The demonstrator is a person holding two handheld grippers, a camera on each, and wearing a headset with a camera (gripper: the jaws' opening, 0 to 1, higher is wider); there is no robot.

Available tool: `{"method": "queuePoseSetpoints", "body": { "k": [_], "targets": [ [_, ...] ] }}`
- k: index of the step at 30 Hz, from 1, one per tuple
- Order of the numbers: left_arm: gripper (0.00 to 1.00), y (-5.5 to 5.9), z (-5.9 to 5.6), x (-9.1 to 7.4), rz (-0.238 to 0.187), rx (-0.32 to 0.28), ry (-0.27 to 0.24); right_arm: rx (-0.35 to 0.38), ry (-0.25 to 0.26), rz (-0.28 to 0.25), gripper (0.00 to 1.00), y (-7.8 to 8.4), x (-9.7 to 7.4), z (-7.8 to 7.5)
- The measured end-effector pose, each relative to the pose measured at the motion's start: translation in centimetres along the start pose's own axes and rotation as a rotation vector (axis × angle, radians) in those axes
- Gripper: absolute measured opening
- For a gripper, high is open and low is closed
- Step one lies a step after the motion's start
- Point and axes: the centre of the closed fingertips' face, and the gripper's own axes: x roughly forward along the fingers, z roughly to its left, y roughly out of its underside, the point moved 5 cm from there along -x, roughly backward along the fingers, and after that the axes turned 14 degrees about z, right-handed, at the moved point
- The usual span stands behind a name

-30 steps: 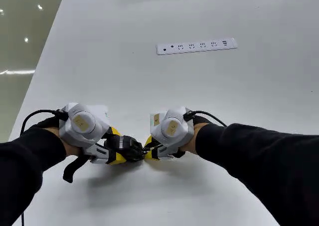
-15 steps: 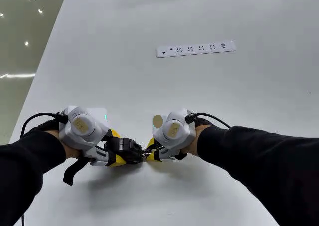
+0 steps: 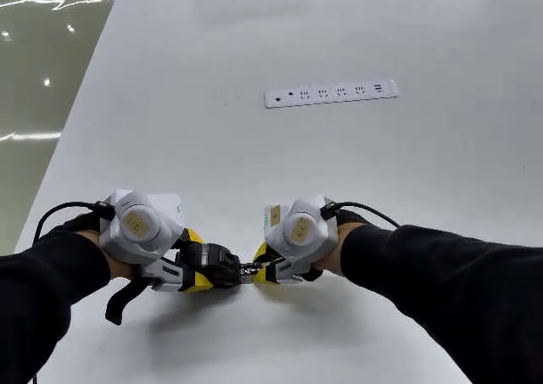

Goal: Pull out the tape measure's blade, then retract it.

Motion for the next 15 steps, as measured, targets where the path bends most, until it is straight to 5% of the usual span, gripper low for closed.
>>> {"method": "queuePoseSetpoints", "body": {
  "k": [15],
  "targets": [
    [0.29,-0.03,-0.03,-0.02,0.001,-0.003,0.000,0.011,0.001,0.011,0.09,0.90,-0.52,-0.09]
  ]
}}
